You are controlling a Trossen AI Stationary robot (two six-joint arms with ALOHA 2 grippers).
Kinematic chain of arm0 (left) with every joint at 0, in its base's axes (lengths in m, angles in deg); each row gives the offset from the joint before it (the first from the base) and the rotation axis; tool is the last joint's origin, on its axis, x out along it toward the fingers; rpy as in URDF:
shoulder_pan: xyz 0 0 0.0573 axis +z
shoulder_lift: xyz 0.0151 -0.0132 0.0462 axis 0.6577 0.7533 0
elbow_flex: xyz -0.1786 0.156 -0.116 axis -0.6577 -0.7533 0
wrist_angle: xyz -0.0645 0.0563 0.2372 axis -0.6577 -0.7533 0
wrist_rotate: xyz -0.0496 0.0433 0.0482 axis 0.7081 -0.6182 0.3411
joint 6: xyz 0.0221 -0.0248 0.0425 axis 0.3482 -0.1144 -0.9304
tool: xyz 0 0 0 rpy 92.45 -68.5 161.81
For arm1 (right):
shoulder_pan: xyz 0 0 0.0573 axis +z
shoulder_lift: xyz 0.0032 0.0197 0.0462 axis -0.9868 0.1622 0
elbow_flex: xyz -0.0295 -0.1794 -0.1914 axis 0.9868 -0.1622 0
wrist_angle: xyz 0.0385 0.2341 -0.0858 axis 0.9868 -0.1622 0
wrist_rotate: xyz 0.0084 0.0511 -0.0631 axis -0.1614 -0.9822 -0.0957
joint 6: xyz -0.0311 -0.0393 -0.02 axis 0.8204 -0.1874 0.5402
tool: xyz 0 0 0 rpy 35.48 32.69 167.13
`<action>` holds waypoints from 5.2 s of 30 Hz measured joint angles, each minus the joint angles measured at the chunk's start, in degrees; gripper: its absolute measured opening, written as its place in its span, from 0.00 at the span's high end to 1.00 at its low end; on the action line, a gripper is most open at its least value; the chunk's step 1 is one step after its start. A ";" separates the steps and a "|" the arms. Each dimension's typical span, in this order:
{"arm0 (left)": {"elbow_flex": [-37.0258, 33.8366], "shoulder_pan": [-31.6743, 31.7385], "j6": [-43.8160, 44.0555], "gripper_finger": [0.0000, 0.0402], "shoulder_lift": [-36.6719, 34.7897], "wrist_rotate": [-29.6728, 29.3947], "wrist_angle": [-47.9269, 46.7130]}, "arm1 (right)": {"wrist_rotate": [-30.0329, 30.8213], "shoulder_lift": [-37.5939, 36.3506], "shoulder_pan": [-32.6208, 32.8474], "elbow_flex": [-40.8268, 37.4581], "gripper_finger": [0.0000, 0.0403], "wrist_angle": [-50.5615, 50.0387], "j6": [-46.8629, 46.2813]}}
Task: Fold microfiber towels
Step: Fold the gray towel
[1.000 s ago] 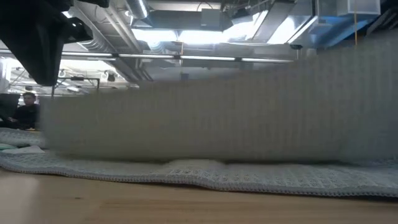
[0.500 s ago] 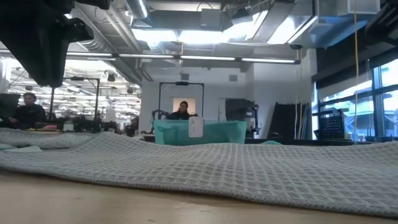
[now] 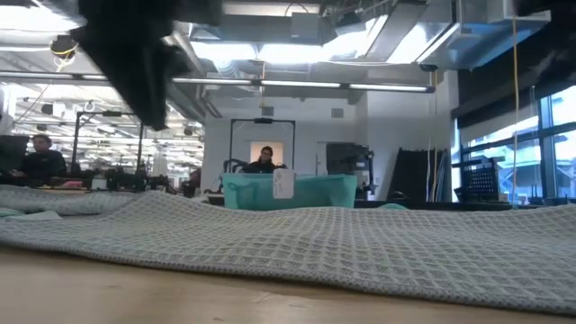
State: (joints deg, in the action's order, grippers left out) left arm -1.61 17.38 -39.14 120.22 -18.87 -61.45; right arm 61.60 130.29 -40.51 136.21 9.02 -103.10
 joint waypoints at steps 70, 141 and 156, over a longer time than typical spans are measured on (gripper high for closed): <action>-8.36 26.83 -39.58 0.79 5.22 32.35 6.99 | -19.21 -0.26 -18.29 -18.14 0.53 23.01 15.14; -9.65 26.36 -27.33 0.46 9.62 33.38 7.19 | -16.52 0.69 -18.29 -12.51 0.53 16.70 13.56; -9.76 30.54 -27.48 0.46 9.51 36.22 10.23 | -7.88 -7.75 -18.29 -2.85 0.53 8.22 10.09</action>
State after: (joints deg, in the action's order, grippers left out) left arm -11.36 47.92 -66.62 129.74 17.35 -51.22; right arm 53.71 122.54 -58.80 133.36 17.24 -93.00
